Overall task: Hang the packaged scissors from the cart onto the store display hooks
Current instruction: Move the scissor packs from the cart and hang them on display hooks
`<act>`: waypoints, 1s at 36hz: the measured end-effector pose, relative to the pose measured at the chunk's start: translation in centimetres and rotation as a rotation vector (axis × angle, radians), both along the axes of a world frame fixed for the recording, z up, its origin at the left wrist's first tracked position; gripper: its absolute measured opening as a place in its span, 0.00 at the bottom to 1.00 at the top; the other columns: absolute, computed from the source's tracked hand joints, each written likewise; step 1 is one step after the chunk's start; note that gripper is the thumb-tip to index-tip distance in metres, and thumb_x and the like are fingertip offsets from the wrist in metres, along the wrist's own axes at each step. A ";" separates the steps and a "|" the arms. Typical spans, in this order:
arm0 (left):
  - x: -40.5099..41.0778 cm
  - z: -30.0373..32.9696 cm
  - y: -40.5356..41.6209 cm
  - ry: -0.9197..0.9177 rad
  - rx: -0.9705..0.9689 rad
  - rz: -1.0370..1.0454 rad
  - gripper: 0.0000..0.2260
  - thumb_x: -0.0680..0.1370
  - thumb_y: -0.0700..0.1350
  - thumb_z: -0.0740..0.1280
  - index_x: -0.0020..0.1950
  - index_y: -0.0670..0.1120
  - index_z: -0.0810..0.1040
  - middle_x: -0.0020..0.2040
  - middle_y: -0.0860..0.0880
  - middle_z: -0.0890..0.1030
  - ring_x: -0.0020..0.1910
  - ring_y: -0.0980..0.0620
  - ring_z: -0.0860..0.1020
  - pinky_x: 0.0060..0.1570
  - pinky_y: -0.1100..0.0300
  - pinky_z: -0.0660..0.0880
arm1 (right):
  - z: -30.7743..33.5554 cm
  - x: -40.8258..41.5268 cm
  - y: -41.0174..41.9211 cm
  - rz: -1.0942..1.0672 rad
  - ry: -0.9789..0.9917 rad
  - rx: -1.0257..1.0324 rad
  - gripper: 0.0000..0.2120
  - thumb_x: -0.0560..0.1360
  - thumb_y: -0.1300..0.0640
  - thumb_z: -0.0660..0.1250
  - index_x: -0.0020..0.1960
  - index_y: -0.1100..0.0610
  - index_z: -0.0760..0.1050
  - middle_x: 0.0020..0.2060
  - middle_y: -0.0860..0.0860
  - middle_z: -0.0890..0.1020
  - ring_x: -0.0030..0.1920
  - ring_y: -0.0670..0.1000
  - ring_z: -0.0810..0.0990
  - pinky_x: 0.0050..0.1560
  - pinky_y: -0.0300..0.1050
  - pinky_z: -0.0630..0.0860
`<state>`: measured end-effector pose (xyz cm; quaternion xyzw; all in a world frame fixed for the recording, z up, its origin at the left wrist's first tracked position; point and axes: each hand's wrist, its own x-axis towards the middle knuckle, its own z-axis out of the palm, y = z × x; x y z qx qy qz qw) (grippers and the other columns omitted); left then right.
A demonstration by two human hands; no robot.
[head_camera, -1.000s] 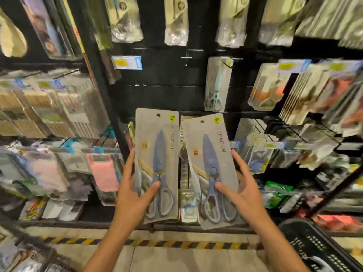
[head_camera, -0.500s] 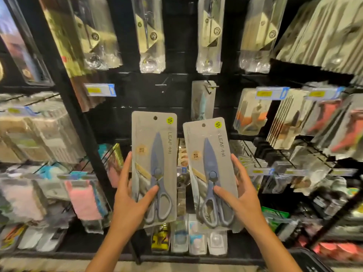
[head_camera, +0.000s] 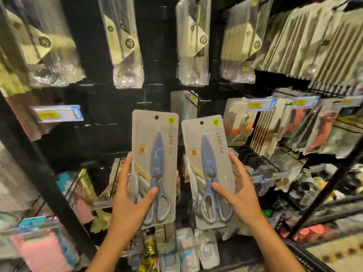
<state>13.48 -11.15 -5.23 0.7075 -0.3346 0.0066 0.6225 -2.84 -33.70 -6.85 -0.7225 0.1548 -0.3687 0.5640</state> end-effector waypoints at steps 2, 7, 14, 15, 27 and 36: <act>0.4 0.1 -0.3 -0.010 -0.002 -0.012 0.44 0.74 0.41 0.76 0.79 0.67 0.55 0.76 0.73 0.61 0.75 0.70 0.62 0.72 0.62 0.64 | 0.2 0.2 -0.3 -0.001 0.004 -0.005 0.40 0.74 0.58 0.75 0.78 0.37 0.59 0.71 0.34 0.71 0.69 0.44 0.76 0.65 0.53 0.78; 1.2 0.6 -1.1 -0.047 -0.018 -0.023 0.44 0.74 0.41 0.76 0.80 0.66 0.54 0.75 0.74 0.60 0.73 0.74 0.61 0.64 0.79 0.62 | 0.6 1.4 -1.5 -0.001 -0.009 -0.007 0.39 0.74 0.59 0.75 0.77 0.36 0.60 0.71 0.34 0.72 0.68 0.43 0.76 0.65 0.56 0.78; 2.0 1.4 -2.3 -0.072 -0.026 0.020 0.45 0.74 0.39 0.75 0.80 0.65 0.54 0.75 0.74 0.61 0.75 0.69 0.63 0.69 0.65 0.66 | 1.3 3.8 -3.7 0.035 -0.045 0.016 0.40 0.74 0.61 0.75 0.77 0.39 0.60 0.71 0.41 0.74 0.66 0.45 0.78 0.62 0.55 0.79; 2.1 1.5 -2.4 -0.068 -0.029 0.020 0.44 0.74 0.39 0.75 0.80 0.65 0.54 0.75 0.73 0.61 0.75 0.68 0.63 0.69 0.64 0.67 | 1.4 4.1 -4.0 0.040 -0.047 0.017 0.40 0.74 0.61 0.75 0.77 0.39 0.60 0.71 0.40 0.74 0.66 0.44 0.78 0.62 0.53 0.79; 1.9 1.8 -4.3 -0.051 -0.063 0.080 0.43 0.73 0.44 0.76 0.79 0.68 0.56 0.76 0.70 0.63 0.75 0.64 0.66 0.69 0.59 0.69 | 0.8 5.7 -6.9 0.083 -0.059 0.027 0.40 0.74 0.63 0.75 0.77 0.40 0.61 0.70 0.38 0.73 0.64 0.41 0.78 0.53 0.38 0.81; 1.7 1.8 -5.6 -0.057 -0.061 0.095 0.43 0.73 0.43 0.75 0.80 0.65 0.56 0.75 0.73 0.63 0.74 0.69 0.65 0.71 0.58 0.68 | 0.5 7.2 -8.5 0.111 -0.004 0.024 0.41 0.74 0.61 0.75 0.78 0.40 0.59 0.64 0.29 0.76 0.64 0.40 0.79 0.57 0.42 0.81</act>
